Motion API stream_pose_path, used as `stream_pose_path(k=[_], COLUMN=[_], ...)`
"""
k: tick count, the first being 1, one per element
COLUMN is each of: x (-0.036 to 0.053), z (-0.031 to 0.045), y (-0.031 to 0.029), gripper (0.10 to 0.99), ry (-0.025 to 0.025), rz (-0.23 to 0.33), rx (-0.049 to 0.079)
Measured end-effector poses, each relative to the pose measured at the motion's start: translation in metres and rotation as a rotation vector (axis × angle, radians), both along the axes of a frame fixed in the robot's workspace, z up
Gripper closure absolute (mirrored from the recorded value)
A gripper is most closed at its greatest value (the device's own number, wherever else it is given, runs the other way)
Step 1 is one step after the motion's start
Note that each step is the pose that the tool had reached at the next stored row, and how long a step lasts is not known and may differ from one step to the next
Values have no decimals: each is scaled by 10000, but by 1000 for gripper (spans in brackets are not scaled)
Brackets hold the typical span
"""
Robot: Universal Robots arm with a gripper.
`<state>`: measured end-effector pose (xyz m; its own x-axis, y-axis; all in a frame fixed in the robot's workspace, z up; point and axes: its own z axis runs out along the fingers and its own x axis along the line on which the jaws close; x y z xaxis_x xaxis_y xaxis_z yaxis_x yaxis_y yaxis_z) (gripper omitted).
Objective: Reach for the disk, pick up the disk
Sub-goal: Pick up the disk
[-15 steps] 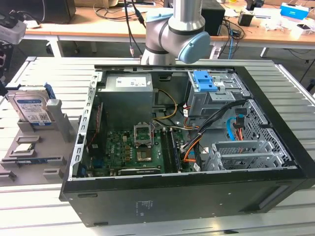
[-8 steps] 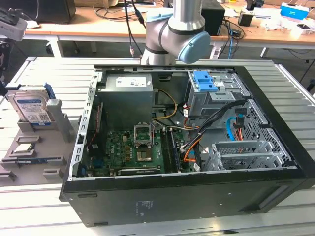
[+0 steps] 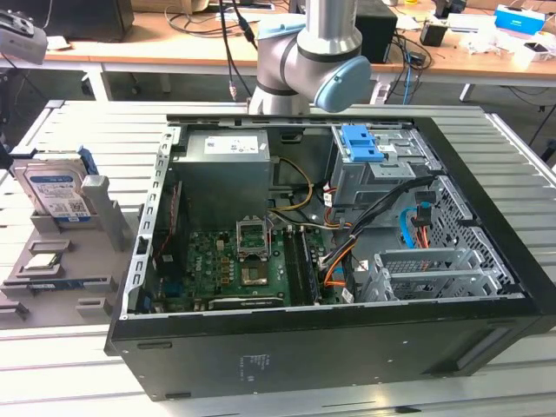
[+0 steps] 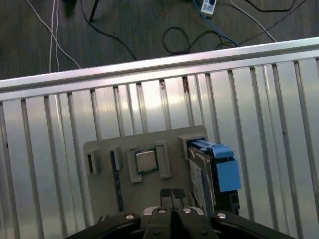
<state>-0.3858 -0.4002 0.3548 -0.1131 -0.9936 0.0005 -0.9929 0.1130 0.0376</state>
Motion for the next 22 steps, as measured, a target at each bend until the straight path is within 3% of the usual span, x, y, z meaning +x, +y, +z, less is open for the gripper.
stream_pose_path(k=[2,6,12,18,22], x=[0,0,0,0,0], z=[0,0,0,0,0], y=[0,0,0,0,49], gripper=[980,980,973,604,604], ry=[0,0,0,0,0], rz=[782,1750,1790,1806,1809], rx=[0,1,0,0,1])
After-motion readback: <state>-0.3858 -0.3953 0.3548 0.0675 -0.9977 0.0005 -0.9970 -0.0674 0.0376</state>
